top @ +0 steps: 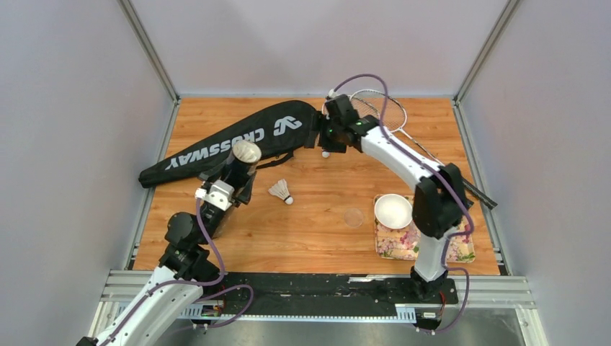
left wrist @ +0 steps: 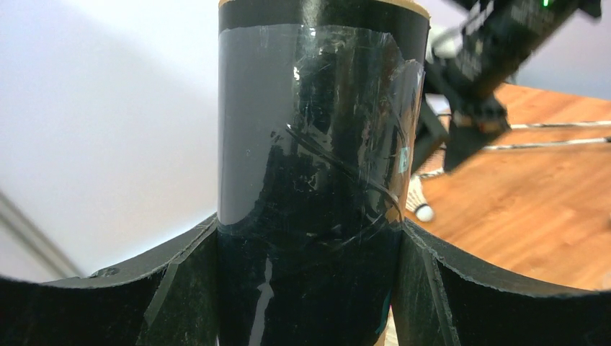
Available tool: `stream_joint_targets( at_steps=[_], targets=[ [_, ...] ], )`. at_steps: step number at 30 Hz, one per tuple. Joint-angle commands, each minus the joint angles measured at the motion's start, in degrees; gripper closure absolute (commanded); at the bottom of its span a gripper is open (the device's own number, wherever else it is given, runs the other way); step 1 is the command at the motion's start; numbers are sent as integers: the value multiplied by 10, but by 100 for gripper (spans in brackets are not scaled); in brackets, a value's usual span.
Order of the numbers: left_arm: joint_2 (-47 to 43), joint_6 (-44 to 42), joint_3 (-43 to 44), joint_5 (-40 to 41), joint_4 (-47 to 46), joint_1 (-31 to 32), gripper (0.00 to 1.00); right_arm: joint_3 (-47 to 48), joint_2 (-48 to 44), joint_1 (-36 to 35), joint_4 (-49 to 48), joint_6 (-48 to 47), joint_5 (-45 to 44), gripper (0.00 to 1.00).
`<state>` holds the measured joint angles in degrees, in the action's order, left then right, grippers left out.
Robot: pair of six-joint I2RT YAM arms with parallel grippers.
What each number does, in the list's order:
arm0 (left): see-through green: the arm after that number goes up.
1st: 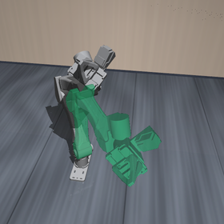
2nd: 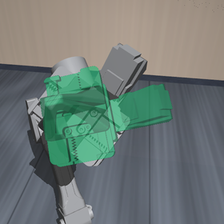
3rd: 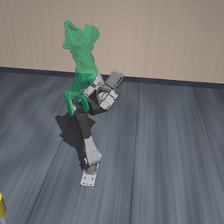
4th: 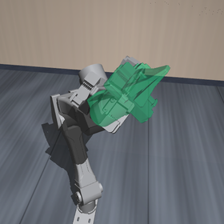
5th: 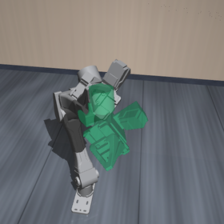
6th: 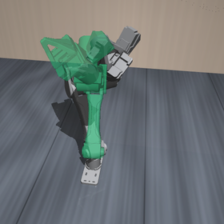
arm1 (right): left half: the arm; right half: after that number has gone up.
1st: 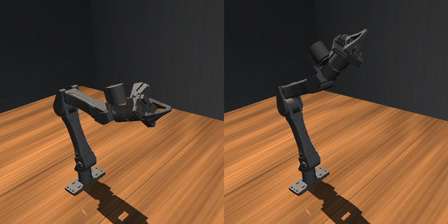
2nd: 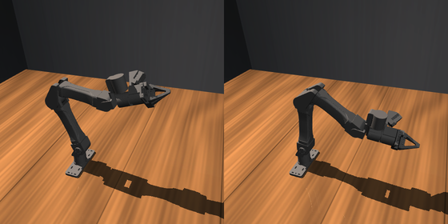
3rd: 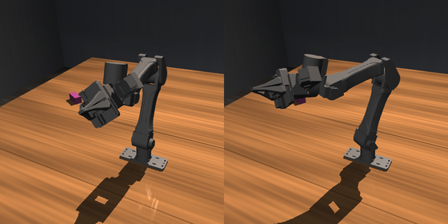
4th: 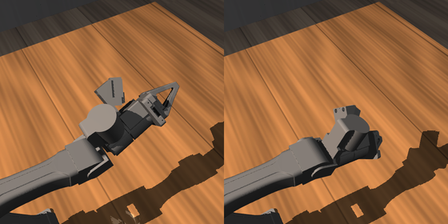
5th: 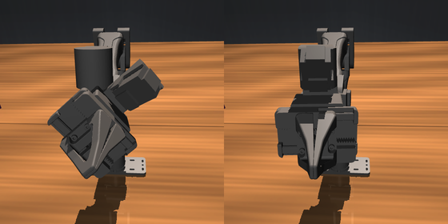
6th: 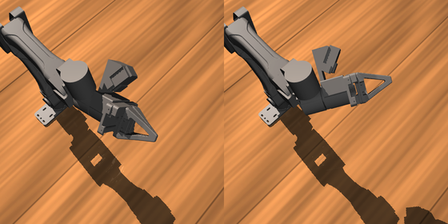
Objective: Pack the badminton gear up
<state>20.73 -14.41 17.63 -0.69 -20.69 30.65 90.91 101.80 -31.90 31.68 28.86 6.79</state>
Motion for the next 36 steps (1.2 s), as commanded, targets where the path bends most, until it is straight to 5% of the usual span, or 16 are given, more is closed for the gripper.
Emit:
stream_joint_targets(
  at_steps=[1,7,12,36],
  targets=[
    [-31,-6,-8,91,-35,-9,91,117,72,-60,106,208,-127,22],
    [-48,-14,-12,101,-42,-14,91,334,254,-126,308,353,-229,15],
    [-57,-1,-13,87,-43,-32,91,442,340,-172,373,400,-270,15],
    [-59,25,-17,51,-50,-73,91,395,361,-225,358,370,-308,59]
  ],
)
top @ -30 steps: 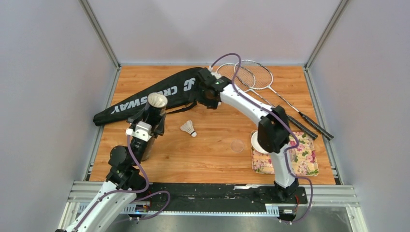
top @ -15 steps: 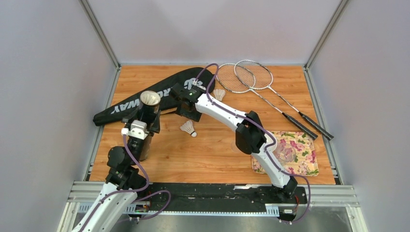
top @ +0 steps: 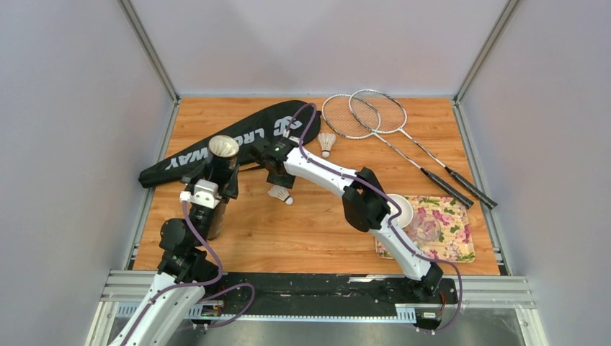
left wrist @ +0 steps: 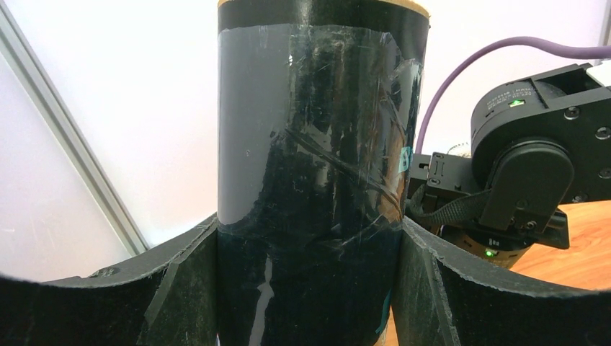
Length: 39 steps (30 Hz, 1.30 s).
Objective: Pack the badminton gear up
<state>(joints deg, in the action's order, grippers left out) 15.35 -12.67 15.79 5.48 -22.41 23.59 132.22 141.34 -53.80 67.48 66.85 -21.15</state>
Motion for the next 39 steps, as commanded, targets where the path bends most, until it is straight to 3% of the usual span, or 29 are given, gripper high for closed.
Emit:
stream_joint_targets(
  at_steps=[1,6,11,12,17,19,23,29,39],
  targets=[
    [-6,7,0,-12,-33,-3,91,-29,-45,-6,-15,-15,-28,63],
    [-2,10,0,-18,-32,-2,91,-104,-120,-6,-39,-49,-47,100],
    [7,10,-1,-30,-34,-2,91,-168,-205,4,-82,-143,-38,100],
    [10,12,-3,-40,-35,-2,91,-216,-254,8,-102,-169,-22,100],
    [50,31,6,-110,-36,-3,91,-424,-453,59,-361,-332,181,100],
    [62,50,7,-150,-46,-3,91,-494,-547,62,-457,-360,198,100],
    [90,76,9,-206,-60,-2,91,-508,-630,62,-513,-388,200,100],
    [113,108,8,-299,-90,-3,91,-463,-646,52,-598,-346,224,100],
    [124,106,13,-310,-87,-3,91,-430,-593,2,-645,-337,219,100]
  ],
)
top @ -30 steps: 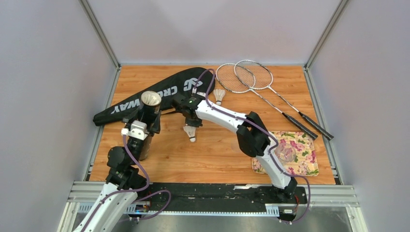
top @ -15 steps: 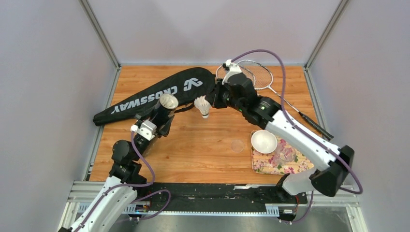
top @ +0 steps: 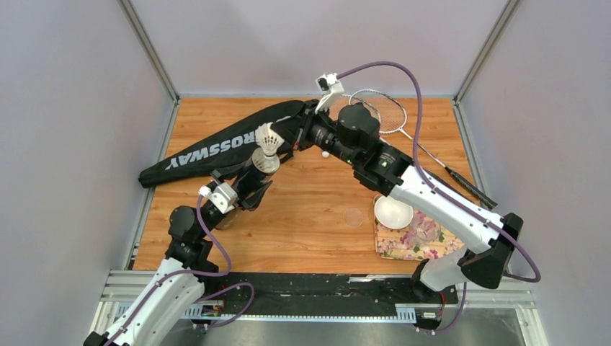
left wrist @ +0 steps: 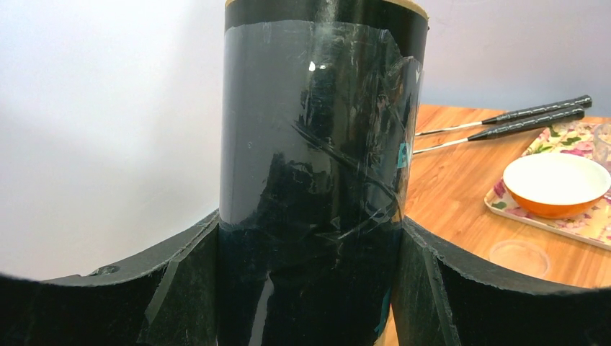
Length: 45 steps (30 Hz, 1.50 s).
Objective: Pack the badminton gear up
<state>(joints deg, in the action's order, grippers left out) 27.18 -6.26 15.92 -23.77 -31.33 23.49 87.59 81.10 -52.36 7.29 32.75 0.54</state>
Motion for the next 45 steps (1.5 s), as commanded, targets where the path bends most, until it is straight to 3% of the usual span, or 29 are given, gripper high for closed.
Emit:
stream_joint_targets(
  at_steps=[1,7,9,11,16,21,27,33,45],
  targets=[
    [6,43,11,-16,2,-2,91,9,12,-15,-46,5,1,100],
    [0,43,9,-8,0,-1,91,-49,7,-43,-111,-8,-30,100],
    [-5,44,6,4,-1,-1,91,-81,-2,-53,-133,-19,-50,91],
    [-10,42,4,12,-1,-2,91,-94,-4,-60,-135,-24,-68,75],
    [-12,43,3,25,0,-1,91,-74,4,-66,-81,-45,-70,52],
    [-12,41,5,27,4,-1,91,-23,-3,-71,28,-76,-92,39],
    [-9,37,8,6,5,-1,91,85,42,-66,204,-119,-41,33],
    [-9,32,7,-38,-4,-1,92,150,86,-65,285,-138,38,36],
    [0,36,9,-97,-16,-2,92,181,144,-75,317,-170,86,31]
  ],
)
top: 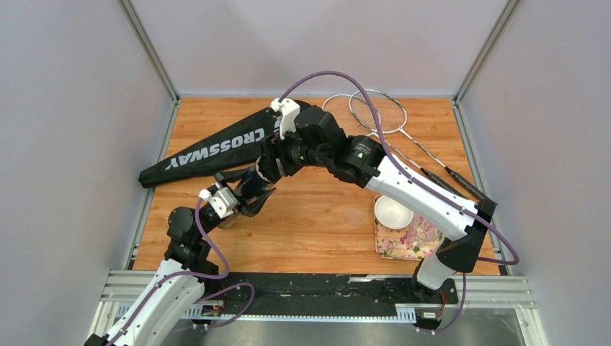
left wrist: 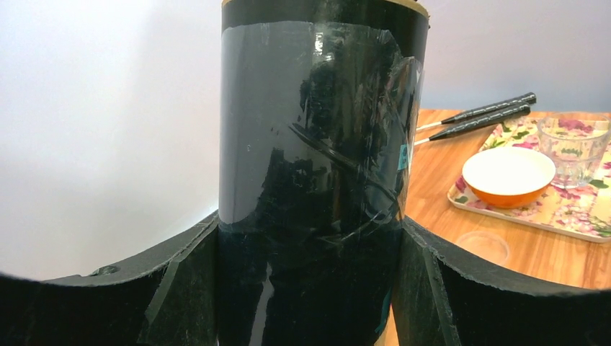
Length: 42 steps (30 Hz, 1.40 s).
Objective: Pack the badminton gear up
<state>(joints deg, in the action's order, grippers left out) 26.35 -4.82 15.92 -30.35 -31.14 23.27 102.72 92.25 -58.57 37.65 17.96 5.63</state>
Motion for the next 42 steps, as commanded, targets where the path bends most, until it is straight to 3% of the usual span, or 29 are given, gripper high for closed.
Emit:
stream_joint_targets(
  at_steps=[1,6,15,19,23,30,33,38,42],
  targets=[
    [9,24,9,-37,-20,0,92,28,37,-13,9,-19,27,31],
    [5,22,3,-35,-25,0,92,23,48,-13,16,-17,9,29],
    [4,12,3,48,-2,0,93,-13,-96,23,-3,-12,18,16],
    [10,9,3,119,12,1,93,-60,-148,75,-53,4,53,15],
    [17,7,10,137,28,0,93,-107,-155,152,-129,-5,51,14],
    [13,10,9,130,27,0,93,-86,19,304,-182,-119,151,17],
    [16,15,9,123,24,1,93,-46,112,332,-199,-164,190,17],
    [22,25,8,112,16,1,93,82,263,356,-149,-244,207,17],
    [26,33,6,100,9,0,93,186,357,358,-71,-295,172,18]
  ],
)
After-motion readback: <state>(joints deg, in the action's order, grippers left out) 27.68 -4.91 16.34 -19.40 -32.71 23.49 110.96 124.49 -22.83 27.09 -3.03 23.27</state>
